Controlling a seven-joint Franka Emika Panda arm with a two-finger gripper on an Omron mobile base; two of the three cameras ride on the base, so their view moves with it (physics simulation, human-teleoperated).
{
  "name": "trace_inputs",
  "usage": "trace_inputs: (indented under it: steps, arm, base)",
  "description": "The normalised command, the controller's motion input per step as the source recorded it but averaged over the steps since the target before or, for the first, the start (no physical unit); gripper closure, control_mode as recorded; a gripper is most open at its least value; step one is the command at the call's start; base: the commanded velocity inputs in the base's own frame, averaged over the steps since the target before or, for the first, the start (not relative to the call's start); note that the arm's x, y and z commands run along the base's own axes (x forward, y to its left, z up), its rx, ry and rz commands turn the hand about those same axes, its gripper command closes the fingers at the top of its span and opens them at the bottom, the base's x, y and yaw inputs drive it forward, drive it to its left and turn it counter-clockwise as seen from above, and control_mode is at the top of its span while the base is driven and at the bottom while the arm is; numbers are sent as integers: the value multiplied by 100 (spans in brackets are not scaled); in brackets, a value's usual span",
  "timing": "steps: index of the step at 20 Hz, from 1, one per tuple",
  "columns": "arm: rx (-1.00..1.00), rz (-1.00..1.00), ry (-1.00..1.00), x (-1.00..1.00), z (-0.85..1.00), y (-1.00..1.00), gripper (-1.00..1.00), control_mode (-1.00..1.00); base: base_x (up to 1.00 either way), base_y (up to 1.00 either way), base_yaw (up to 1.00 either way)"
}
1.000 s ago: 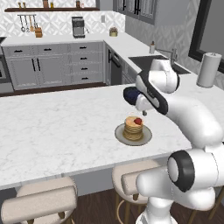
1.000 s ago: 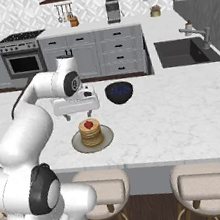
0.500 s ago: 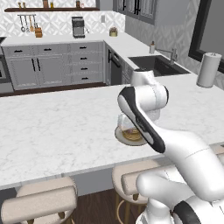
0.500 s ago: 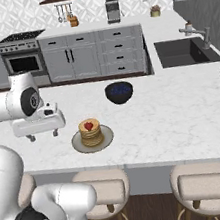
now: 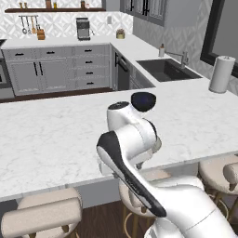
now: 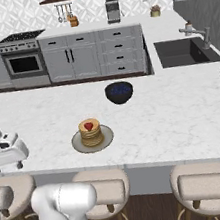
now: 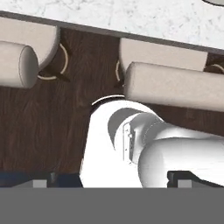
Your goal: Take the strawberry from the fridge and place it on top of the pancake, located on the dining counter.
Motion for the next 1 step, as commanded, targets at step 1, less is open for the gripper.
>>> trace_inputs:
  steps: [1]
  arm:
    - [-3, -7, 5, -45, -42, 52, -100, -100]
  base:
    - [0, 0, 0]
